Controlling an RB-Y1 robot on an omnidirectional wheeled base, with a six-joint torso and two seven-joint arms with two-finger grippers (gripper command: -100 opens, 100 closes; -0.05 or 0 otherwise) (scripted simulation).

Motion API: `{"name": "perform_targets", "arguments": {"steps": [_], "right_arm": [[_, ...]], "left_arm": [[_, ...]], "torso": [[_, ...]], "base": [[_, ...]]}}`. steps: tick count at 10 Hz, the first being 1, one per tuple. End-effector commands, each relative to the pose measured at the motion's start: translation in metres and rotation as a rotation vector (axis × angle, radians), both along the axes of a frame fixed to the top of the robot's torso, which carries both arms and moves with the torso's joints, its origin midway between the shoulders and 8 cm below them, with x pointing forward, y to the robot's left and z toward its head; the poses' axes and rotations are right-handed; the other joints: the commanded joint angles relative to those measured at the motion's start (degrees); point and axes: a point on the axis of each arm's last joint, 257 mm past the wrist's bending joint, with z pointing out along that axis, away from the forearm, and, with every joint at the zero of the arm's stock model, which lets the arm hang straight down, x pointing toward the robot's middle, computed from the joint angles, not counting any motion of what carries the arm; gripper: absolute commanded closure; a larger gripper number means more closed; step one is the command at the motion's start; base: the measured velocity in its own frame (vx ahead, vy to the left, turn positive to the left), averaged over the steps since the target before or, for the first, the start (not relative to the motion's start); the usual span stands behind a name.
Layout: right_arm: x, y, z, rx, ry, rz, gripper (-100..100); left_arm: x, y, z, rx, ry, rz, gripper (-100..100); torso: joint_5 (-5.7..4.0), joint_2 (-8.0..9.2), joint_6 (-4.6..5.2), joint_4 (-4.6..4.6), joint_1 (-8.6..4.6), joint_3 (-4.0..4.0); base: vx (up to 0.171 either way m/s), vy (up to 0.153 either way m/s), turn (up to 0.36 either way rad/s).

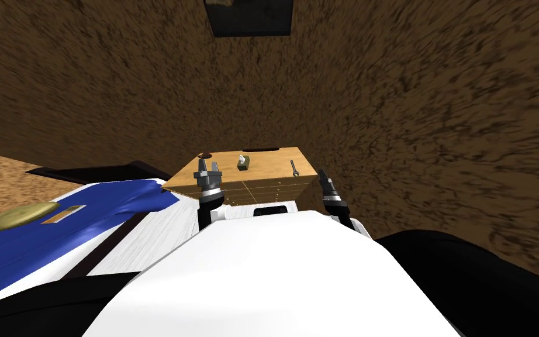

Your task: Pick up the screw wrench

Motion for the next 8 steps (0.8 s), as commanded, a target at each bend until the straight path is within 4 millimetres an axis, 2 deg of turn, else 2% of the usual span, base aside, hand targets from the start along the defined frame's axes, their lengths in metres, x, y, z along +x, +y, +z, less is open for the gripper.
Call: {"name": "perform_targets", "arguments": {"steps": [1, 5, 6, 7, 8], "right_arm": [[-0.009, -0.005, -0.013, -0.050, 0.050, -0.019, -100], [-0.054, -0.037, -0.062, -0.289, 0.263, -0.073, -100], [-0.057, -0.038, -0.064, -0.296, 0.272, -0.076, -100], [-0.073, -0.048, -0.078, -0.380, 0.341, -0.083, -100], [-0.077, -0.049, -0.081, -0.386, 0.353, -0.086, -100]], "left_arm": [[0.000, 0.000, 0.000, 0.000, 0.000, 0.000, 0], [0.000, 0.000, 0.000, 0.000, 0.000, 0.000, 0], [0.000, 0.000, 0.000, 0.000, 0.000, 0.000, 0], [0.000, 0.000, 0.000, 0.000, 0.000, 0.000, 0], [0.000, 0.000, 0.000, 0.000, 0.000, 0.000, 0]], "torso": [[0.00, 0.00, 0.00, 0.00, 0.00, 0.00], [0.00, -0.03, 0.03, 0.00, -0.01, -0.02], [0.00, -0.03, -0.01, 0.00, 0.01, -0.01], [0.00, -0.03, 0.05, 0.00, -0.01, -0.02], [0.01, -0.03, -0.01, 0.00, 0.02, -0.02]], "base": [[-0.013, 0.008, 0.157], [-0.009, 0.016, 0.316], [-0.007, 0.013, 0.122], [-0.009, 0.023, 0.318], [-0.004, 0.011, 0.149]]}}
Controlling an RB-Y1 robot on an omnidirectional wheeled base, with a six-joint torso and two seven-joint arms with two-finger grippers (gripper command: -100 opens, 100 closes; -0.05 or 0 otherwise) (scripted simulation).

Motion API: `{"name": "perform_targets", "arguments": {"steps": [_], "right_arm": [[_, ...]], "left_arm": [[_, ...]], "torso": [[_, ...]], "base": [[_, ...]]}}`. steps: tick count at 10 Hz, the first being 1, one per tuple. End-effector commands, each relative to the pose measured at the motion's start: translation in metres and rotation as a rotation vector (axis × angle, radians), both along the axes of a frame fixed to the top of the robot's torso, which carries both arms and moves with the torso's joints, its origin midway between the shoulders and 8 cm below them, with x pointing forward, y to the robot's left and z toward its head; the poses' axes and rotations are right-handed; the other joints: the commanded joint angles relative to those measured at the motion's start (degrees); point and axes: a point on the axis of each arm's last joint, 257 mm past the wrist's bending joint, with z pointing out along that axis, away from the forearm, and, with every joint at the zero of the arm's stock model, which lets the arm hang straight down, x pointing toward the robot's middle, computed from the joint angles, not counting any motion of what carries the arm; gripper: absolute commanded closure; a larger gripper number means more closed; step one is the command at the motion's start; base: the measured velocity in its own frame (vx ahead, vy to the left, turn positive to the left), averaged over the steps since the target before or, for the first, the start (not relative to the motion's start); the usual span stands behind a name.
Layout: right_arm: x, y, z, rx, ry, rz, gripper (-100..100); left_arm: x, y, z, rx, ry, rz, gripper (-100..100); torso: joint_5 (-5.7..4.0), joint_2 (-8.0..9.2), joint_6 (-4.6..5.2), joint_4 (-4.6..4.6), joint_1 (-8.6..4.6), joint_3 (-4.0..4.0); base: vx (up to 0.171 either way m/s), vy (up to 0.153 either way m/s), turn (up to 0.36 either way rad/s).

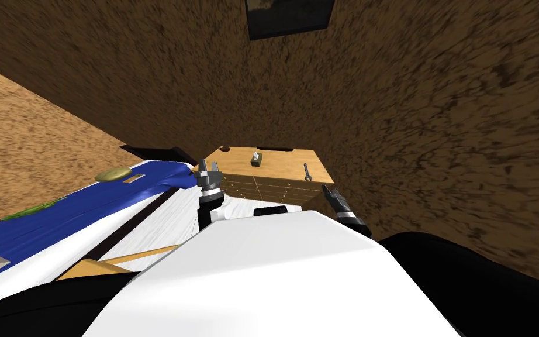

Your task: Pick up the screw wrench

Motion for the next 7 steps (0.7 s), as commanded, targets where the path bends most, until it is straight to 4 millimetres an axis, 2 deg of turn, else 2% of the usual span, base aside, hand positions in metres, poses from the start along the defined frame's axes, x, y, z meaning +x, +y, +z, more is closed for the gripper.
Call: {"name": "perform_targets", "arguments": {"steps": [1, 2, 3, 4, 5, 6, 7], "right_arm": [[-0.020, -0.011, -0.014, -0.100, 0.087, -0.002, -100], [-0.025, -0.012, -0.017, -0.106, 0.102, -0.006, -100], [-0.044, -0.022, -0.030, -0.185, 0.178, -0.002, -100], [-0.048, -0.023, -0.032, -0.196, 0.191, -0.004, -100], [-0.067, -0.033, -0.043, -0.276, 0.266, 0.007, -100], [-0.073, -0.034, -0.045, -0.287, 0.282, 0.006, -100], [-0.093, -0.043, -0.055, -0.367, 0.358, 0.023, -100]], "left_arm": [[0.000, 0.000, 0.000, 0.000, 0.000, 0.000, 0], [0.000, 0.000, 0.000, 0.000, 0.000, 0.000, 0], [0.000, 0.000, 0.000, 0.000, 0.000, 0.000, 0], [0.000, 0.000, 0.000, 0.000, 0.000, 0.000, 0], [0.000, 0.000, 0.000, 0.000, 0.000, 0.000, 0], [0.000, 0.000, 0.000, 0.000, 0.000, 0.000, 0], [0.000, 0.000, 0.000, 0.000, 0.000, 0.000, 0]], "torso": [[0.00, 0.00, 0.00, 0.00, 0.00, 0.00], [0.01, -0.01, -0.05, 0.00, 0.04, -0.01], [0.01, -0.01, -0.01, 0.00, 0.02, -0.01], [0.01, -0.01, -0.05, 0.00, 0.05, -0.01], [0.01, 0.00, 0.00, 0.00, 0.03, 0.00], [0.01, 0.00, -0.06, 0.00, 0.04, 0.00], [0.00, -0.01, 0.00, 0.00, 0.00, 0.00]], "base": [[-0.002, 0.026, 0.293], [-0.002, 0.017, 0.192], [-0.005, 0.030, 0.321], [-0.005, 0.019, 0.188], [-0.007, 0.027, 0.379], [-0.004, 0.015, 0.168], [-0.002, 0.030, 0.377]]}}
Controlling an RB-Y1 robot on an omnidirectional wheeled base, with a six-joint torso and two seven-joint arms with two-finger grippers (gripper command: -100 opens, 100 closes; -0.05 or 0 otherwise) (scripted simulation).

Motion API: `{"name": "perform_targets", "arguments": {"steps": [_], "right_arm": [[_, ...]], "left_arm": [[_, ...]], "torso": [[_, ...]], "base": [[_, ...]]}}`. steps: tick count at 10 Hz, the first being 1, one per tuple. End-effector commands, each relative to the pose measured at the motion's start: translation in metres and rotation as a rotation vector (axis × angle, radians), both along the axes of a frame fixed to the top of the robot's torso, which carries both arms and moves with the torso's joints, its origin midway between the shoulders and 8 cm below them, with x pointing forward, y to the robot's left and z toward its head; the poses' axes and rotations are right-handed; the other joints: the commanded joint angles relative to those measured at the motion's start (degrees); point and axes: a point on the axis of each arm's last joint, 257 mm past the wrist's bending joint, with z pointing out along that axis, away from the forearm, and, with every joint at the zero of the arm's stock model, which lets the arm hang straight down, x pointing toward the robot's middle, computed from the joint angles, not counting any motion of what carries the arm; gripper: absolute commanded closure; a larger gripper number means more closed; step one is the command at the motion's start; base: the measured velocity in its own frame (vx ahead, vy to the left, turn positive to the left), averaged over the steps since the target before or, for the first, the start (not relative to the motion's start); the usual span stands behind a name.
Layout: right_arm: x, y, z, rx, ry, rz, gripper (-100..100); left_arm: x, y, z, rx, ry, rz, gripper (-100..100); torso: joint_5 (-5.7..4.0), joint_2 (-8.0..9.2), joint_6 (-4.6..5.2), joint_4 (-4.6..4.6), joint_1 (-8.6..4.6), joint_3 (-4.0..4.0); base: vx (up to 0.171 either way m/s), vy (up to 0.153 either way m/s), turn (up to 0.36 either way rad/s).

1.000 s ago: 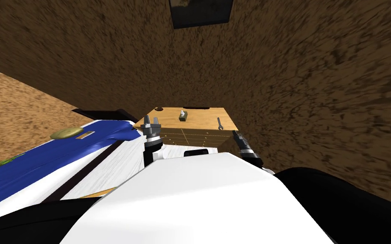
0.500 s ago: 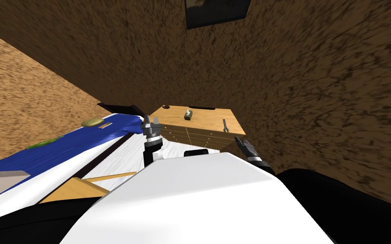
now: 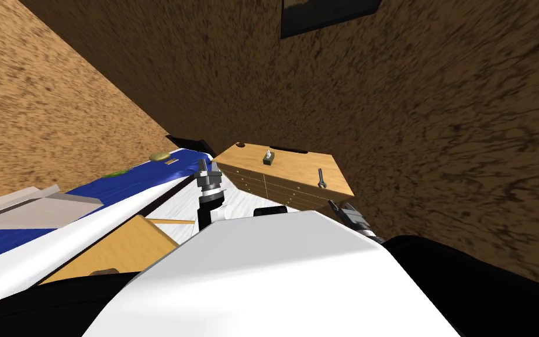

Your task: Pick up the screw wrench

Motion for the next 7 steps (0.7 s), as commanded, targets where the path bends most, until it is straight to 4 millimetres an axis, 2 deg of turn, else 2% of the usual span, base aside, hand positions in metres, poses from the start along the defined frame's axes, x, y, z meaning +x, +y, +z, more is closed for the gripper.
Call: {"name": "perform_targets", "arguments": {"steps": [1, 2, 3, 4, 5, 6, 7], "right_arm": [[-0.017, -0.006, -0.008, -0.053, 0.057, 0.008, -100], [-0.039, -0.015, -0.017, -0.123, 0.138, 0.028, -100], [-0.044, -0.015, -0.019, -0.140, 0.153, 0.031, -100], [-0.068, -0.024, -0.027, -0.208, 0.238, 0.056, -100], [-0.072, -0.025, -0.028, -0.223, 0.249, 0.061, -100], [-0.093, -0.033, -0.035, -0.283, 0.327, 0.091, -100], [-0.099, -0.033, -0.035, -0.304, 0.345, 0.098, -100]], "left_arm": [[0.000, 0.000, 0.000, 0.000, 0.000, 0.000, 0], [0.000, 0.000, 0.000, 0.000, 0.000, 0.000, 0], [0.000, 0.000, 0.000, 0.000, 0.000, 0.000, 0], [0.000, 0.000, 0.000, 0.000, 0.000, 0.000, 0], [0.000, 0.000, 0.000, 0.000, 0.000, 0.000, 0], [0.000, 0.000, 0.000, 0.000, 0.000, 0.000, 0], [0.000, 0.000, 0.000, 0.000, 0.000, 0.000, 0]], "torso": [[0.00, 0.00, 0.00, 0.00, 0.00, 0.00], [-0.01, 0.00, 0.08, 0.00, 0.00, 0.00], [0.00, -0.01, 0.01, 0.00, 0.02, -0.01], [-0.01, -0.02, 0.07, 0.00, -0.01, -0.01], [-0.01, -0.04, 0.01, -0.01, -0.02, -0.02], [-0.01, -0.04, 0.07, 0.00, -0.03, -0.02], [-0.01, -0.05, 0.01, -0.01, -0.02, -0.03]], "base": [[0.002, 0.019, 0.154], [0.004, 0.032, 0.326], [0.005, 0.018, 0.179], [0.011, 0.028, 0.358], [0.008, 0.015, 0.191], [0.010, 0.025, 0.404], [0.011, 0.011, 0.156]]}}
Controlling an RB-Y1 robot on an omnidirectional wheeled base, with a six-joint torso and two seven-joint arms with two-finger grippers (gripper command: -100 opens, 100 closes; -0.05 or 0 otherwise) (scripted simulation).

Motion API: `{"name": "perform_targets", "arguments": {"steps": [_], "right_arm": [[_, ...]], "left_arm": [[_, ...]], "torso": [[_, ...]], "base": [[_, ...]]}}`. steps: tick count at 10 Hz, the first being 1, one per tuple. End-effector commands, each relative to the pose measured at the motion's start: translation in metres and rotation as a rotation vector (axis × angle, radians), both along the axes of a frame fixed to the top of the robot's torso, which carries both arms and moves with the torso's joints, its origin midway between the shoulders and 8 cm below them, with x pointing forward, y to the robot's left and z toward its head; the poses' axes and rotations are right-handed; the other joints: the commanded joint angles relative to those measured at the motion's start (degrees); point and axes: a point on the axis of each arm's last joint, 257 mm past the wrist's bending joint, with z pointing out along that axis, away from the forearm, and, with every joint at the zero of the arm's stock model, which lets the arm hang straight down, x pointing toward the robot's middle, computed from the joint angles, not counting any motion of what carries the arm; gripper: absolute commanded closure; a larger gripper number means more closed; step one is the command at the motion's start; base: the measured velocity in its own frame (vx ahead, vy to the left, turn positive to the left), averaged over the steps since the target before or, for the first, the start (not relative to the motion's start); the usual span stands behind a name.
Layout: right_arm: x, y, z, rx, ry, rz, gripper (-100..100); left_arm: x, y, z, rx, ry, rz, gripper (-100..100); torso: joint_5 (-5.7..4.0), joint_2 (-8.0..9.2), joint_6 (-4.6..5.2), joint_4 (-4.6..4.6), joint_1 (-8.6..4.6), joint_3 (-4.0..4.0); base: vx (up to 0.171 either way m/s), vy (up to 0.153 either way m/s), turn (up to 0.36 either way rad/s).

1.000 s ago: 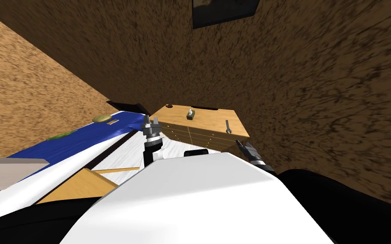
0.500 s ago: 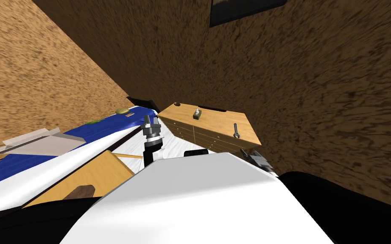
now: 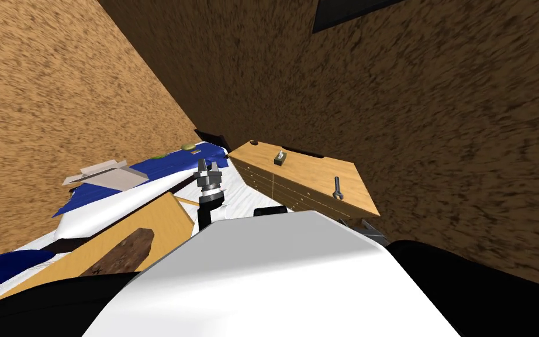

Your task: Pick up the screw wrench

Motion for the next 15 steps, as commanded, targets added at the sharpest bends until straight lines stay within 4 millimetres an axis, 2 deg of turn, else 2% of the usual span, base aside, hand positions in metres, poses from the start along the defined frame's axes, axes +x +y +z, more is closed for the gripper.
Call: {"name": "perform_targets", "arguments": {"steps": [1, 2, 3, 5, 6, 7, 8, 9, 10, 11, 12, 13, 14, 15], "right_arm": [[-0.031, -0.010, -0.008, -0.073, 0.107, 0.037, -100], [-0.034, -0.010, -0.008, -0.095, 0.120, 0.050, -100], [-0.061, -0.017, -0.013, -0.141, 0.208, 0.083, -100], [-0.062, -0.017, -0.013, -0.164, 0.217, 0.099, -100], [-0.090, -0.024, -0.016, -0.213, 0.307, 0.142, -100], [-0.090, -0.024, -0.016, -0.228, 0.312, 0.154, -100], [-0.116, -0.030, -0.018, -0.268, 0.398, 0.198, -100], [-0.116, -0.030, -0.018, -0.288, 0.405, 0.215, -100], [-0.143, -0.035, -0.018, -0.320, 0.487, 0.261, -100], [-0.143, -0.035, -0.018, -0.341, 0.494, 0.280, -100], [-0.168, -0.040, -0.018, -0.368, 0.573, 0.330, -100], [-0.168, -0.040, -0.018, -0.390, 0.580, 0.352, -100], [-0.192, -0.044, -0.017, -0.413, 0.654, 0.404, -100], [-0.192, -0.044, -0.017, -0.430, 0.659, 0.422, -100]], "left_arm": [[0.000, 0.000, 0.000, 0.000, 0.000, 0.000, 0], [0.000, 0.000, 0.000, 0.000, 0.000, 0.000, 0], [0.000, 0.000, 0.000, 0.000, 0.000, 0.000, 0], [0.000, 0.000, 0.000, 0.000, 0.000, 0.000, 0], [0.000, 0.000, 0.000, 0.000, 0.000, 0.000, 0], [0.000, 0.000, 0.000, 0.000, 0.000, 0.000, 0], [0.000, 0.000, 0.000, 0.000, 0.000, 0.000, 0], [0.000, 0.000, 0.000, 0.000, 0.000, 0.000, 0], [0.000, 0.000, 0.000, 0.000, 0.000, 0.000, 0], [0.000, 0.000, 0.000, 0.000, 0.000, 0.000, 0], [0.000, 0.000, 0.000, 0.000, 0.000, 0.000, 0], [0.000, 0.000, 0.000, 0.000, 0.000, 0.000, 0], [0.000, 0.000, 0.000, 0.000, 0.000, 0.000, 0], [0.000, 0.000, 0.000, 0.000, 0.000, 0.000, 0]], "torso": [[0.00, 0.00, 0.00, 0.00, 0.00, 0.00], [0.00, -0.01, -0.07, 0.00, 0.01, 0.00], [0.00, -0.01, 0.00, 0.00, 0.00, -0.01], [-0.01, -0.03, -0.01, 0.00, -0.01, -0.01], [-0.01, 0.01, 0.02, 0.01, -0.02, 0.01], [0.00, -0.02, -0.07, 0.00, 0.01, -0.01], [-0.01, -0.02, 0.00, 0.00, -0.02, -0.01], [-0.01, -0.05, -0.06, -0.01, -0.04, -0.03], [-0.02, -0.06, -0.01, -0.01, -0.05, -0.03], [-0.02, -0.09, -0.06, -0.02, -0.06, -0.05], [-0.02, -0.07, 0.02, -0.01, -0.06, -0.04], [-0.02, -0.10, -0.04, -0.02, -0.06, -0.05], [-0.02, -0.10, 0.00, -0.01, -0.07, -0.06], [-0.02, -0.11, -0.05, -0.02, -0.08, -0.07]], "base": [[0.014, 0.024, 0.347], [0.013, 0.012, 0.159], [0.016, 0.023, 0.345], [0.012, 0.007, 0.092], [0.015, 0.021, 0.332], [0.016, 0.005, 0.197], [0.025, 0.010, 0.345], [0.026, 0.001, 0.218], [0.030, 0.005, 0.369], [0.026, -0.004, 0.172], [0.034, 0.000, 0.302], [0.030, -0.004, 0.192], [0.033, 0.001, 0.353], [0.030, -0.009, 0.173]]}}
